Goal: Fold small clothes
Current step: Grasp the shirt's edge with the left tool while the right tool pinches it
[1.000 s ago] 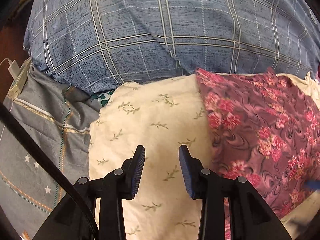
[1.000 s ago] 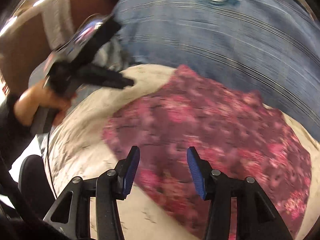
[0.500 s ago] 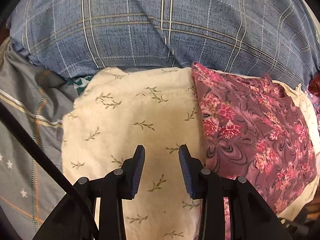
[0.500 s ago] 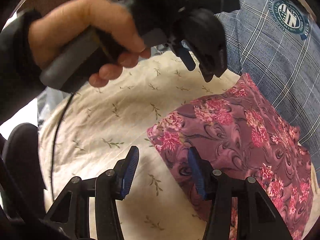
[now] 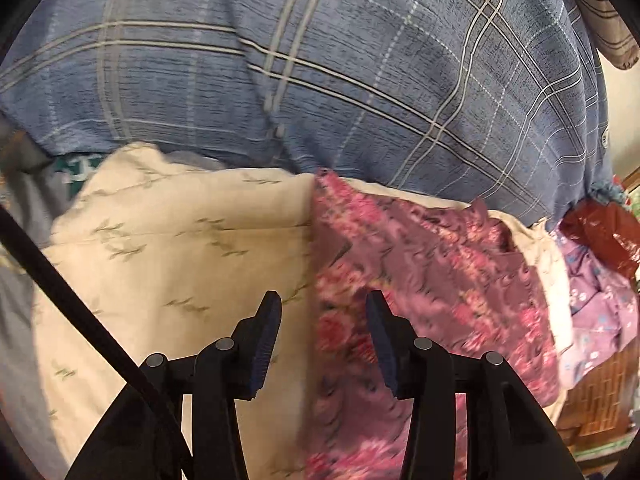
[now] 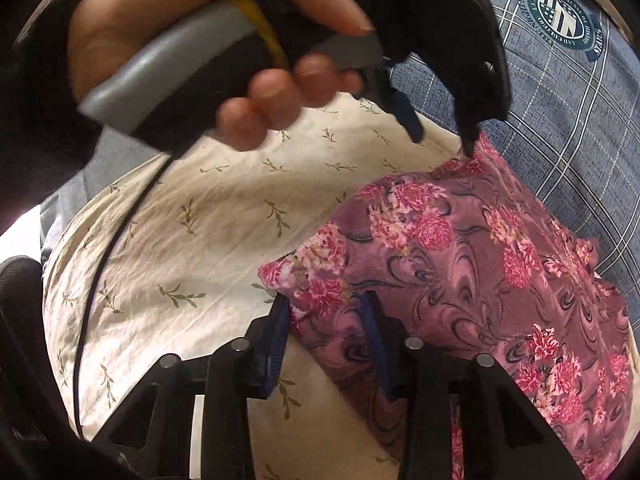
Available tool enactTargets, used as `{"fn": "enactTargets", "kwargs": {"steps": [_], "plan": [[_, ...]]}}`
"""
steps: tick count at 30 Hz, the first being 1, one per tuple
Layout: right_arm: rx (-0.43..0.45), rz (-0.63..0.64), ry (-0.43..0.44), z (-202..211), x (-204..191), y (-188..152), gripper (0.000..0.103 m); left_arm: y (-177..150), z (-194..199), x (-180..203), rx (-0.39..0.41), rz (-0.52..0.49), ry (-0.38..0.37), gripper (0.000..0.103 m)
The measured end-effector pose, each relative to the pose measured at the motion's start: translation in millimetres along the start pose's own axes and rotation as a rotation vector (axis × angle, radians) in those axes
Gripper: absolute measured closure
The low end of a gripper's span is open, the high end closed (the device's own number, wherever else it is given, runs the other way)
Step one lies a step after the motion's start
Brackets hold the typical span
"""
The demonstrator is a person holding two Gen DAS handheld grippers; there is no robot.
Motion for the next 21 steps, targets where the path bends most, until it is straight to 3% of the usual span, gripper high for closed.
{"fn": "enactTargets", "kwargs": {"steps": [10, 15, 21], "plan": [[0.016, -0.010, 0.035, 3, 10, -6, 0.073, 18, -52, 6, -0.046, 0.000, -0.049, 0.060], [0.019, -0.026, 0.054, 1, 20, -6, 0.073, 20, -70, 11, -0.043, -0.003, -0.062, 0.073], [0.040, -0.100, 0.064, 6, 40, -9, 0.093, 18, -63, 21, -0.024, -0.060, -0.056, 0.085]]}}
Point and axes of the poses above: each gripper's, at about its wrist camera, not at the fingertips, and z roughly against the way its jaws point, x to its right, y to its top, the point moved 8 cm from there along -z, roughly the way its jaws point, and after that the axes turned 6 degrees about -x, right-handed, at the moved point
